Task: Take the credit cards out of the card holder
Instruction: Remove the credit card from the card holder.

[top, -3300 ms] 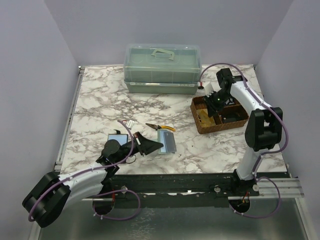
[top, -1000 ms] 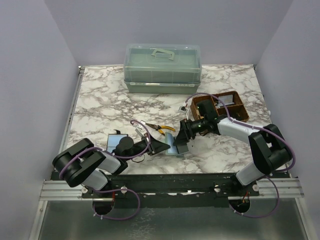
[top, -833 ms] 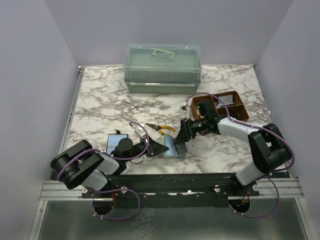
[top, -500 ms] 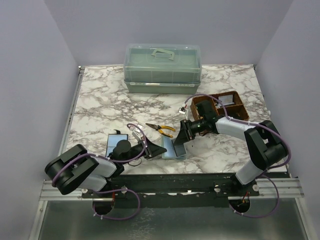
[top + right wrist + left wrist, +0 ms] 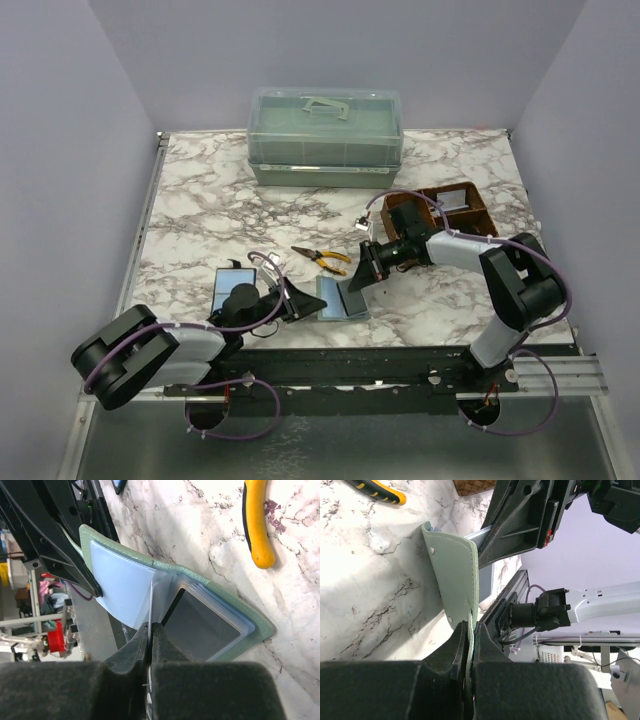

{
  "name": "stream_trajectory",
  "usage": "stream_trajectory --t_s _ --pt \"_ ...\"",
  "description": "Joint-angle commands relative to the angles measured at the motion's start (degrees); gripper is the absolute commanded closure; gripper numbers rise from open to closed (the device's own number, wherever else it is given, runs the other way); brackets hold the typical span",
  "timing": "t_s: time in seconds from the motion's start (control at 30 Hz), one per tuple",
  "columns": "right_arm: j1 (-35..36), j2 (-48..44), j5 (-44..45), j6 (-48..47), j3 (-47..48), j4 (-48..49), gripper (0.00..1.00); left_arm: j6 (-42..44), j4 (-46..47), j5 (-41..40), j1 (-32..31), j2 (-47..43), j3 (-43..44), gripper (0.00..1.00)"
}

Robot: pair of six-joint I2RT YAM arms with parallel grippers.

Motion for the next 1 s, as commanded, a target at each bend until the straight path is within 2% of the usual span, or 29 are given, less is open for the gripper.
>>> stream_trajectory --t_s 0.0,0.07,0.13,0.2,0.33,0.4,0.47,0.53,0.63,0.87,0.97 --pt "-0.3 1.3 -0.6 -1.5 2.4 -2.7 0.99 0.1 -4.8 -3.3 -0.2 -4.5 -1.0 1.0" --pt "-0.3 0.9 -0.8 -1.5 2.4 -2.5 1.0 -1.4 -10.0 -4.8 -0.1 -8.5 -1.5 0.86" --pt "-0.3 0.3 -1.4 -1.9 2.3 -2.2 1.0 -2.1 -19.4 -6.1 0.0 -15.0 -0.9 0.73" --pt "-0.4 0.0 -2.4 -1.9 2.1 -1.6 1.0 -2.9 -30.5 -8.3 0.1 -23.8 1.5 0.59" --pt "-0.5 0.0 -6.2 -1.7 1.9 -0.6 1.0 -2.2 -58.8 -17.0 0.4 -45.5 6.7 0.3" --pt "-0.5 0.0 -7.7 -1.7 1.7 0.0 1.0 -2.5 -67.3 -19.3 0.5 -55.6 8.1 0.21" --pt "-0.6 -0.2 -9.2 -1.6 1.6 0.4 1.0 -4.1 -68.7 -19.0 0.5 -63.1 7.6 0.18" --pt "-0.7 -0.4 -10.5 -1.5 1.5 0.9 1.0 -6.7 -66.8 -17.6 0.5 -66.0 6.3 0.17" --pt "-0.8 -0.8 -10.3 -1.1 1.3 1.5 1.0 -6.8 -61.2 -13.8 0.5 -60.7 6.3 0.13" --pt "-1.3 -0.2 -9.2 -0.6 1.2 1.8 1.0 0.1 -40.0 -3.6 -0.3 -31.9 14.0 0.14" --pt "-1.4 0.0 -8.1 -1.1 1.2 1.4 1.0 2.7 -36.8 -1.4 -1.2 -24.4 18.3 0.16"
